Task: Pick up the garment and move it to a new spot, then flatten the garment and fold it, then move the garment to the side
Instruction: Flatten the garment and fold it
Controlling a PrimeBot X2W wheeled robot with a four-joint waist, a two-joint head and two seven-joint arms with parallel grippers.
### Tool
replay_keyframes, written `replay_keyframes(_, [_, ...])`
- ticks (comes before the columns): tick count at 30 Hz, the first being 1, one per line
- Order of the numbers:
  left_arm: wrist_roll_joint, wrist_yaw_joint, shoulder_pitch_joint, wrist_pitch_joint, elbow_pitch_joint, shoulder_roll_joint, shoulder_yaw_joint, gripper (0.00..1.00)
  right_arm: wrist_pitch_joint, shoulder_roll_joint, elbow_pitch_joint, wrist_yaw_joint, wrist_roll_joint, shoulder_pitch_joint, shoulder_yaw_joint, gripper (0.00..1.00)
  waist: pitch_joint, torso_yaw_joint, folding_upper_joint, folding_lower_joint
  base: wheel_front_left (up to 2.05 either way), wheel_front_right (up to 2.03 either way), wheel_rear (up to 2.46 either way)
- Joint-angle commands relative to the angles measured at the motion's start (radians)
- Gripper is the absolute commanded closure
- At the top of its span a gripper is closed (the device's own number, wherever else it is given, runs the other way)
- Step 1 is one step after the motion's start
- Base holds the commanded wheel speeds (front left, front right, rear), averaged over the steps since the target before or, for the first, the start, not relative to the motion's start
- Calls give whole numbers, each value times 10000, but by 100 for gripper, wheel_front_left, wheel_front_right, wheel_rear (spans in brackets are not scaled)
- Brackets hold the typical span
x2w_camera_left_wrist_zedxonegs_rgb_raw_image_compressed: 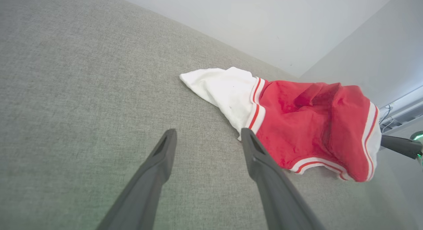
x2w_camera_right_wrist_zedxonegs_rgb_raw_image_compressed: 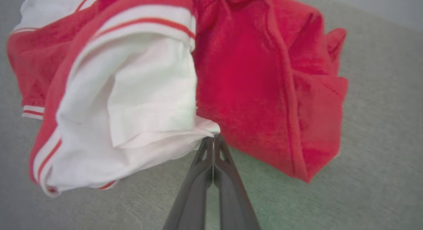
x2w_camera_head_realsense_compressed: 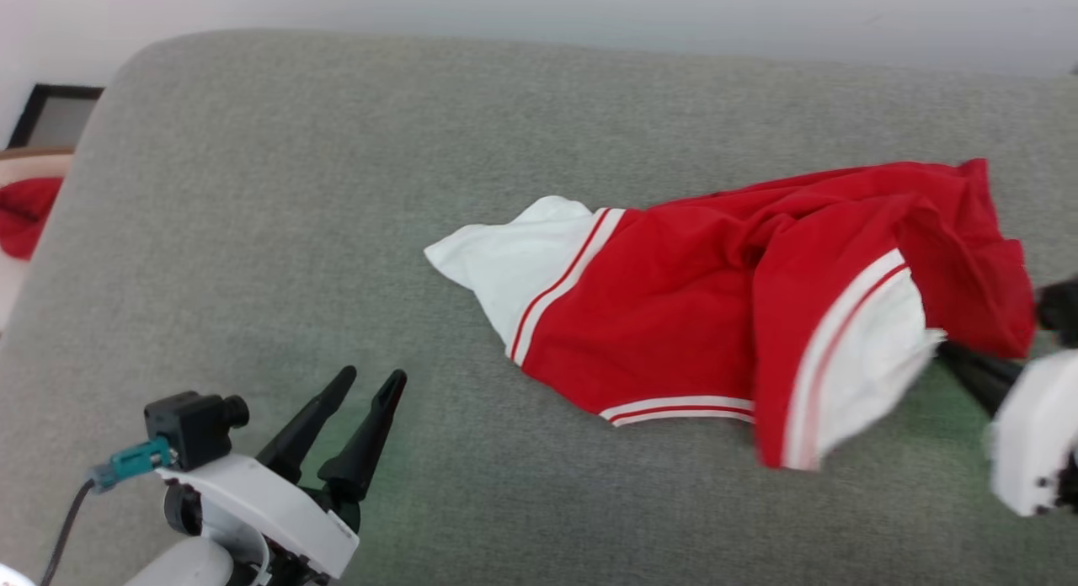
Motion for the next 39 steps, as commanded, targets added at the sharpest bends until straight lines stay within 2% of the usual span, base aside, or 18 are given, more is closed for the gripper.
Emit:
replay_keyframes(1, [-4, 48, 131, -28, -26, 32, 33, 0, -3, -27, -149, -7, -86, 238, -381, 100, -87, -185, 0, 0, 0, 0, 0])
replay_keyframes(8, [54, 109, 170, -33, -199, 110, 138, 0, 17, 196, -773, -7, -330, 905, -2657, 100, -118, -562, 0, 0, 0, 0, 0])
replay_keyframes(13, [98, 123, 90, 3, -282, 146, 142, 0, -198, 412, -403, -7, -571, 835, -3813, 100, -28, -655, 0, 0, 0, 0, 0])
replay_keyframes(23, [121, 79, -91, 80, -273, 84, 100, 0, -1027, 795, 1825, -8, -1610, 364, -4700, 100, 166, -485, 0, 0, 0, 0, 0])
replay_keyframes(24, [110, 105, -76, 76, -270, 111, 131, 0, -1228, 895, 2327, -8, -1875, 256, -4997, 100, 186, -433, 0, 0, 0, 0, 0])
replay_keyframes(28, [88, 116, -28, 64, -299, 167, 196, 0, -1478, 1010, 2939, -8, -2423, 157, -5346, 100, 210, -399, 0, 0, 0, 0, 0])
replay_keyframes(33, [62, 147, 39, 65, -274, 258, 260, 0, -1833, 1192, 3574, -8, -2869, -127, -5297, 100, 190, -435, 0, 0, 0, 0, 0])
replay_keyframes(35, [212, 167, -36, 158, -245, 390, 216, 0, -2071, 1300, 3752, -8, -3010, -242, -5347, 56, 150, -455, 0, 0, 0, 0, 0])
replay_keyframes(36, [246, 174, -81, 204, -266, 467, 207, 0, -2188, 1348, 3784, -8, -3072, -299, -5341, 25, 116, -467, 0, 0, 0, 0, 0])
replay_keyframes(37, [322, 191, -139, 290, -300, 577, 199, 0, -2304, 1359, 3781, -8, -3147, -335, -5325, 0, 77, -481, 0, 0, 0, 0, 0])
replay_keyframes(39, [534, 230, -310, 513, -390, 893, 146, 0, -2494, 1382, 3729, -8, -3156, -303, -5277, 0, -27, -507, 0, 0, 0, 0, 0])
